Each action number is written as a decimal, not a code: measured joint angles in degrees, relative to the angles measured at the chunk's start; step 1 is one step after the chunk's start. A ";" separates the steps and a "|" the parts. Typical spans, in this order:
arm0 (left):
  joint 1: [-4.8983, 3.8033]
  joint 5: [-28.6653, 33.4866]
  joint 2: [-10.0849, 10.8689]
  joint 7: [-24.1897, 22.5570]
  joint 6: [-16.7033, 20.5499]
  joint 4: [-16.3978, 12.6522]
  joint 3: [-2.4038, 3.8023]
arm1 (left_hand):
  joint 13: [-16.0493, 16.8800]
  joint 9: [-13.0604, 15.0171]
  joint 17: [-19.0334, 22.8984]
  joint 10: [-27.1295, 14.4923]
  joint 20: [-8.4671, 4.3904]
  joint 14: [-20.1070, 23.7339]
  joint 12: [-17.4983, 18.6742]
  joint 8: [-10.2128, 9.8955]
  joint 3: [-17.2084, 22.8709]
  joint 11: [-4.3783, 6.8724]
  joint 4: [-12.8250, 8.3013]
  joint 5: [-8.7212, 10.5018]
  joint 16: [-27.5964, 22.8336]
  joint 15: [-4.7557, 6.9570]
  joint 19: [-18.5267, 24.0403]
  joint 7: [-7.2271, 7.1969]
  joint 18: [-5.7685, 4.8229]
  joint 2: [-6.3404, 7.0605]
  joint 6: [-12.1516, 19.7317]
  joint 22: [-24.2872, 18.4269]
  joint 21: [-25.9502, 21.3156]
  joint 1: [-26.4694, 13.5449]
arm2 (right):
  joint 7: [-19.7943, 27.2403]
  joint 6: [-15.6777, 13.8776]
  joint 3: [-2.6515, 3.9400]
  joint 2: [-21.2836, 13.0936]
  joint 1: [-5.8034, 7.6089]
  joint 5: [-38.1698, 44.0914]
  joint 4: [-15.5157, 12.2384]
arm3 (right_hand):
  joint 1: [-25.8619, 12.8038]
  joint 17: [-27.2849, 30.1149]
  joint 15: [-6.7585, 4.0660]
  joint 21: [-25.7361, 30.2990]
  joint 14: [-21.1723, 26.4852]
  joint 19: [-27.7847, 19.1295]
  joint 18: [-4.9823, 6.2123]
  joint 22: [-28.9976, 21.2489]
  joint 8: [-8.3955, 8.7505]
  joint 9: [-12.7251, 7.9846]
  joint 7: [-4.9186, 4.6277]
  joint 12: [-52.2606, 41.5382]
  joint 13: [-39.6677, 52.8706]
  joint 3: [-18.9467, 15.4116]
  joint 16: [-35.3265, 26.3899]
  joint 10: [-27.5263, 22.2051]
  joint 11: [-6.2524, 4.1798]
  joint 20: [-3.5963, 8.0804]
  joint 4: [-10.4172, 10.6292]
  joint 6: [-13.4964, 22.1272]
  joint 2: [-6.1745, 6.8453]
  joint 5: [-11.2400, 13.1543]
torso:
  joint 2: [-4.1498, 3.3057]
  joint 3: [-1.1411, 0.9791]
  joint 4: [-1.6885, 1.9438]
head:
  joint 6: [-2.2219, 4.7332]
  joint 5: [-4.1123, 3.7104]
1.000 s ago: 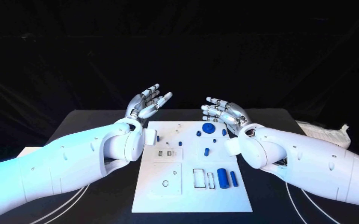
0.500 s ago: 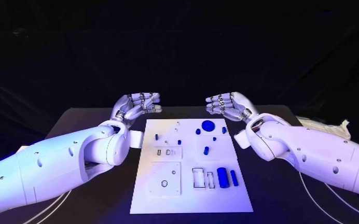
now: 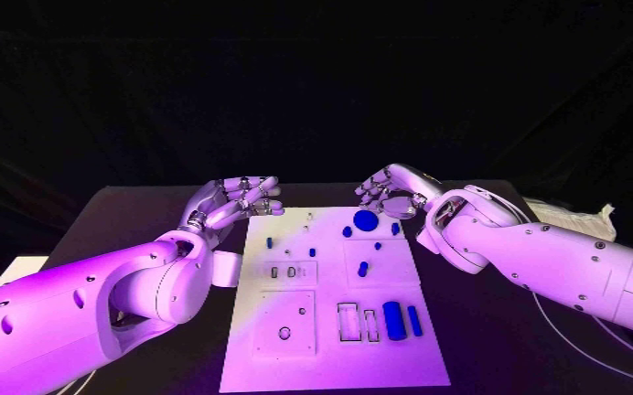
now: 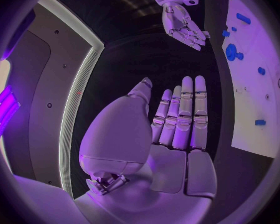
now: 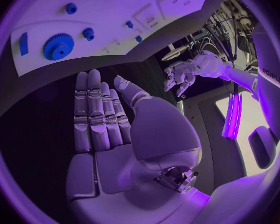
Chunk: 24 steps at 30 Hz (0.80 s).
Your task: Assemble the parts on the task board
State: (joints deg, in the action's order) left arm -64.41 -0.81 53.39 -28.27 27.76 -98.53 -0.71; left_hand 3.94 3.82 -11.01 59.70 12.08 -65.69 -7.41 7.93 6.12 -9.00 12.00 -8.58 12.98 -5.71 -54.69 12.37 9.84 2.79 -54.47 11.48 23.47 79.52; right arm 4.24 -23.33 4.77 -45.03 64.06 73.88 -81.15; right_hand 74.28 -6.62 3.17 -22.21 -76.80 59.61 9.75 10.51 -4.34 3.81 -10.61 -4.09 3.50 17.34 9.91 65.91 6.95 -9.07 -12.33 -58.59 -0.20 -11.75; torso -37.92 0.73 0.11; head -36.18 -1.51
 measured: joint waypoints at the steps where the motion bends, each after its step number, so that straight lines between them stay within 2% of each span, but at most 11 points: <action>1: -0.04 0.22 0.26 0.09 -0.12 -0.59 0.01 | 0.00 0.00 0.00 0.00 0.08 0.00 0.11 0.00 -0.06 0.00 -0.06 0.00 -0.01 0.00 -0.08 0.00 -0.01 0.00 0.00 0.00 0.00 0.00 | -0.85 0.55 0.02 0.09 0.20 1.85 0.00 | 0.16 -0.47 -0.36 -1.19 -1.34 0.72 0.00 0.68 0.00 0.00 0.26 0.00 0.00 0.00 0.67 0.48 -0.17 0.50 0.00 -0.26 0.16 0.15 | -0.25 0.06 0.07 | 0.10 -0.05; 2: -0.10 0.52 0.61 0.21 -0.28 -1.36 0.02 | -0.01 -0.01 -0.06 0.00 0.08 0.00 0.11 -0.23 -0.06 0.00 -0.06 0.00 -0.09 0.00 -0.08 0.00 0.00 0.00 0.00 0.04 0.21 0.00 | -1.94 1.30 0.03 0.21 0.46 4.21 0.01 | 0.22 -2.12 -1.11 -4.34 -3.43 2.13 -0.01 2.68 0.30 0.00 0.67 0.27 0.00 0.04 2.95 1.26 -0.74 1.48 0.14 -0.91 0.61 0.38 | -0.62 0.12 0.17 | 0.27 -0.14; 3: -0.14 0.73 0.86 0.30 -0.39 -1.94 0.04 | -0.06 0.00 -0.10 0.00 0.08 0.00 0.11 -0.34 -0.06 0.00 -0.06 0.00 -0.33 0.00 -0.08 0.00 0.00 0.00 0.00 0.06 0.21 0.00 | -2.70 1.90 0.03 0.31 0.65 5.90 0.00 | 0.01 -4.80 -2.22 -9.38 -5.72 3.88 0.00 5.63 0.45 0.00 1.31 0.38 0.00 -0.02 7.05 2.33 -1.54 3.06 0.68 -1.74 1.54 0.62 | -0.86 0.16 0.25 | 0.40 -0.20; 4: -0.19 0.94 1.08 0.39 -0.49 -2.51 0.06 | -0.06 0.00 -0.10 0.00 0.08 0.00 0.16 -0.34 -0.06 0.00 -0.06 0.00 -0.38 0.00 -0.08 0.00 0.00 0.00 0.00 0.06 0.21 0.00 | -3.42 2.47 0.03 0.42 0.85 7.50 -0.01 | -0.21 -6.60 -2.71 -12.24 -6.56 4.47 0.00 7.33 0.45 0.00 1.62 0.38 0.00 0.02 9.98 2.71 -1.92 3.65 1.11 -2.04 1.86 0.66 | -1.12 0.20 0.32 | 0.51 -0.27; 5: -0.24 1.13 1.28 0.47 -0.59 -3.04 0.08 | -0.06 -0.01 -0.13 0.00 0.08 0.00 0.47 -0.34 -0.22 0.00 -0.22 0.00 -0.39 0.00 -0.08 0.00 0.00 0.00 0.00 0.06 0.21 0.00 | -4.08 3.04 0.04 0.54 1.03 9.00 -0.03 | -0.30 -9.07 -3.05 -15.26 -6.90 4.33 0.00 9.31 0.45 0.00 1.64 0.38 0.03 0.40 14.19 2.81 -2.02 3.77 1.55 -2.06 2.42 0.66 | -1.44 0.26 0.42 | 0.62 -0.35; 8: -0.42 1.68 1.81 0.74 -0.87 -4.52 0.10 | -0.06 0.00 -0.16 0.00 0.08 0.01 0.47 -0.56 -0.22 0.00 -0.22 0.00 -0.63 0.00 -0.08 0.00 -0.01 0.00 0.00 0.06 0.21 0.00 | -5.88 4.73 0.05 0.91 1.49 13.20 -0.15 | -0.31 -12.07 -3.08 -18.99 -6.92 4.23 0.00 11.74 0.45 0.00 1.82 0.38 0.03 1.27 19.33 2.81 -2.02 3.86 2.42 -2.23 2.41 0.81 | -2.13 0.37 0.64 | 0.87 -0.54; 12: -0.74 2.23 2.39 1.06 -1.14 -6.12 0.14 | -0.06 -0.03 -0.23 0.00 0.08 0.01 0.79 -0.56 -0.23 0.00 -0.23 0.00 -0.65 -0.01 -0.08 0.00 0.00 0.00 0.00 0.06 0.21 0.00 | -7.50 6.72 0.06 1.42 1.92 17.18 -0.28 | -0.69 -16.12 -3.08 -23.60 -6.92 4.03 0.01 14.88 0.45 -0.01 1.95 0.38 0.03 2.34 26.48 2.47 -2.35 4.06 3.82 -2.10 3.45 1.14 | -2.98 0.47 0.92 | 1.21 -0.74; 15: -0.98 2.51 2.66 1.26 -1.30 -6.91 0.17 | -0.06 -0.06 -0.30 0.00 0.08 0.01 0.79 -0.87 -0.38 0.00 -0.38 0.00 -0.88 -0.01 -0.08 0.00 -0.01 0.00 0.00 0.06 0.21 0.00 | -8.36 8.19 0.07 1.84 2.06 19.27 -0.28 | -0.68 -23.03 -3.08 -29.44 -6.92 5.27 0.01 21.20 0.45 -0.01 2.14 0.38 0.03 3.10 34.60 2.12 -2.26 3.97 4.72 -1.90 3.99 1.27 | -3.49 0.55 1.06 | 1.28 -0.85; 19: -1.16 2.75 2.89 1.48 -1.44 -7.38 0.18 | -0.05 -0.06 -0.30 -0.01 0.08 0.01 0.79 -0.88 -0.38 -0.01 -0.38 0.00 -0.88 -0.01 -0.08 0.00 -0.01 0.00 0.00 0.06 0.21 0.00 | -9.17 10.03 0.07 2.26 2.12 21.08 -0.12 | -0.76 -32.80 -3.08 -36.27 -6.92 7.30 -0.13 29.34 0.45 -0.01 2.14 0.38 0.08 3.78 44.35 1.45 -2.11 3.74 5.86 -1.90 4.67 1.26 | -3.97 0.62 1.19 | 1.36 -0.92; 20: -1.21 2.79 2.92 1.53 -1.46 -7.44 0.18 | -0.05 -0.06 -0.30 -0.01 0.08 0.01 0.79 -0.88 -0.38 -0.01 -0.38 0.00 -0.88 -0.01 -0.08 0.00 -0.01 0.00 0.00 0.06 0.21 0.00 | -9.32 10.45 0.07 2.37 2.13 21.40 -0.03 | -0.44 -35.13 -3.08 -37.80 -6.92 7.73 -0.92 31.22 0.45 -0.01 2.14 0.38 0.08 3.93 46.59 1.35 -2.02 3.64 6.17 -1.90 4.99 1.48 | -4.05 0.62 1.22 | 1.37 -0.92; 24: -1.31 2.91 3.02 1.69 -1.55 -7.53 0.19 | -0.05 -0.06 -0.35 -0.01 0.08 0.02 0.99 -0.88 -0.38 -0.01 -0.38 0.00 -0.88 -0.01 -0.08 0.00 -0.01 0.00 0.00 0.05 0.21 0.00 | -9.81 12.09 0.05 2.82 2.15 22.48 0.45 | -0.37 -39.53 -3.08 -40.81 -6.92 8.42 -0.92 34.87 0.45 0.04 2.33 0.38 0.08 4.22 50.82 1.35 -2.02 3.58 6.78 -1.70 5.05 1.48 | -4.35 0.62 1.33 | 1.44 -1.03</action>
State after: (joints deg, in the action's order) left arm -65.72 2.10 56.41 -26.58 26.21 -106.06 -0.52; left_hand 3.89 3.77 -11.36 59.69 12.16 -65.67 -6.43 7.05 5.75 -9.00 11.62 -8.58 12.10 -5.73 -54.77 12.37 9.83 2.79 -54.47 11.53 23.67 79.52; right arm -5.57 -11.24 4.83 -42.21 66.21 96.36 -80.70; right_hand 73.91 -46.16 0.09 -63.02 -83.72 68.03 8.82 45.39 -3.90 3.85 -8.27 -3.71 3.58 21.57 60.73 67.25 4.92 -5.49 -5.54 -60.29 4.85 -10.27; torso -42.27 1.35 1.44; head -34.74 -2.54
